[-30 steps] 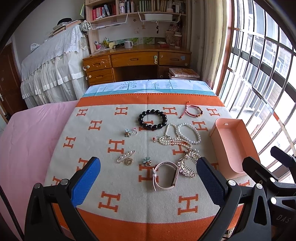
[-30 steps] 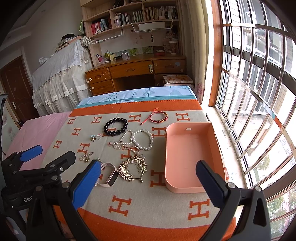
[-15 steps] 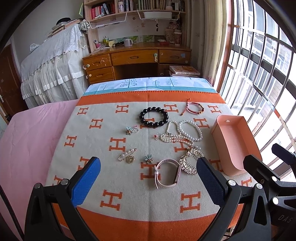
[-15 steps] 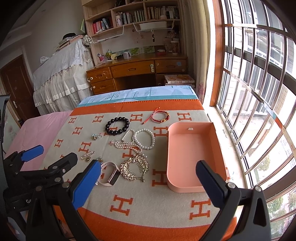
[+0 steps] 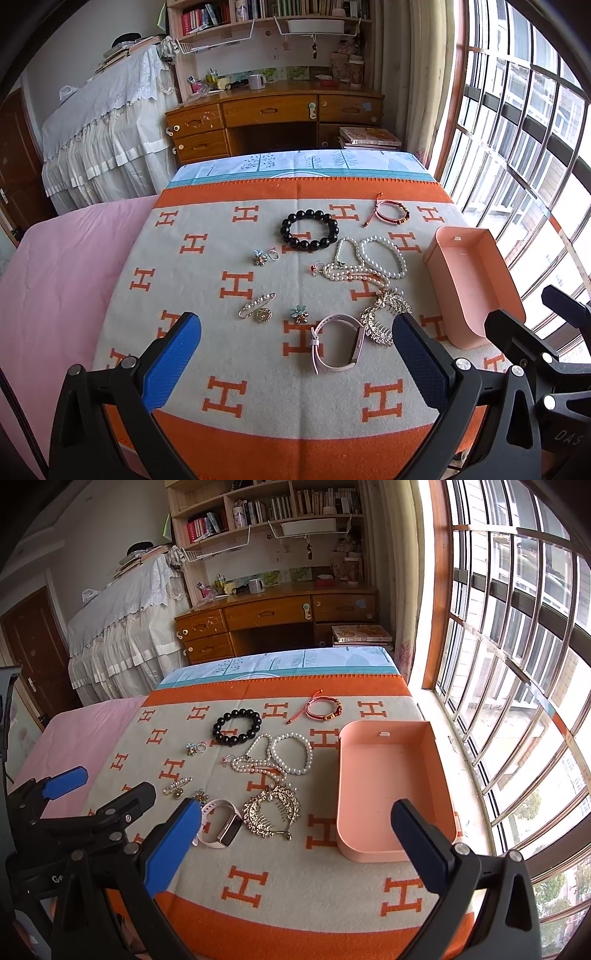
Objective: Organize jewelry
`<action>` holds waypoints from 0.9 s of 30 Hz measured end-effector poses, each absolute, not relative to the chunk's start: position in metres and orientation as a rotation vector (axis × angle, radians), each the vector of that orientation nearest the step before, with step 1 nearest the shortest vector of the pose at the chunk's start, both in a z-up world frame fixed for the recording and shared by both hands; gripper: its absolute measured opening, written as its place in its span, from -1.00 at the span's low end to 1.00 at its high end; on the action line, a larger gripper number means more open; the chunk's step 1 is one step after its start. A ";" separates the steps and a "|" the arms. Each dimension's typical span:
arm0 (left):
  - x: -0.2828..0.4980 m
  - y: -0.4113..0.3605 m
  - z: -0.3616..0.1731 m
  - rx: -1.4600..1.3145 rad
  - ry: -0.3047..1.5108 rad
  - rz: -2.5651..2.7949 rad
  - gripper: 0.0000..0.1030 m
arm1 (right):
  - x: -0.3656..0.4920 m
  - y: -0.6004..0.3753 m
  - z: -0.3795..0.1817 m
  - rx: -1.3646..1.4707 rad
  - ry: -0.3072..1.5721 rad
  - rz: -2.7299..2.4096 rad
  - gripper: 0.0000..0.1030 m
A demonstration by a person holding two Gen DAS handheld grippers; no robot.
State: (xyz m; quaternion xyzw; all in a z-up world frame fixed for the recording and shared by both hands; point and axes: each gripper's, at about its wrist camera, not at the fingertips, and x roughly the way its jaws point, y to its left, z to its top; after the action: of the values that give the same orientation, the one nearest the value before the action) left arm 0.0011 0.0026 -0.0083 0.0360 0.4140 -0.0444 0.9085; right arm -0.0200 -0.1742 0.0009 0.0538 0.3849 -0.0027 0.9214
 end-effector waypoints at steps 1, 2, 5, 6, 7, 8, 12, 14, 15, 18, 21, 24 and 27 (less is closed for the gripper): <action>0.001 0.003 -0.008 0.074 0.854 -0.092 0.98 | -0.018 -0.174 0.001 0.110 0.795 -0.002 1.00; 0.001 0.003 -0.009 0.074 0.856 -0.092 0.98 | -0.018 -0.174 0.000 0.112 0.797 -0.002 1.00; 0.001 0.004 -0.010 0.073 0.859 -0.092 0.98 | -0.018 -0.172 0.000 0.112 0.799 -0.001 1.00; 0.001 0.005 -0.010 0.074 0.859 -0.091 0.98 | -0.018 -0.173 0.000 0.113 0.803 0.001 1.00; 0.002 0.004 -0.010 0.073 0.859 -0.092 0.98 | -0.018 -0.172 -0.001 0.114 0.805 0.004 1.00; 0.002 0.005 -0.011 0.073 0.863 -0.092 0.98 | -0.016 -0.174 0.001 0.118 0.809 0.012 1.00; 0.005 0.012 -0.011 0.042 0.870 -0.100 0.98 | -0.012 -0.173 0.000 0.107 0.831 0.034 1.00; 0.012 0.016 -0.010 0.015 0.878 -0.121 0.98 | -0.009 -0.173 0.000 0.111 0.846 0.053 1.00; 0.018 0.017 -0.009 -0.001 0.888 -0.136 0.98 | -0.005 -0.174 -0.001 0.119 0.857 0.063 1.00; 0.033 0.023 -0.009 -0.036 0.904 -0.130 0.98 | 0.004 -0.176 -0.001 0.119 0.873 0.057 1.00; 0.047 0.027 -0.010 -0.027 0.914 -0.099 0.98 | 0.011 -0.175 -0.002 0.109 0.875 0.054 1.00; 0.063 0.030 -0.011 -0.012 0.924 -0.090 0.98 | 0.019 -0.176 -0.001 0.115 0.883 0.074 1.00; 0.077 0.035 -0.009 -0.014 0.935 -0.083 0.98 | 0.030 -0.180 0.001 0.130 0.893 0.089 1.00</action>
State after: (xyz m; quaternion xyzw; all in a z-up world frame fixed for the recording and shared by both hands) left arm 0.0775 0.0349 -0.0087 -0.0066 0.4506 -0.0400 0.8918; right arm 0.0299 -0.1798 0.0008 0.0627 0.4314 0.0430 0.8990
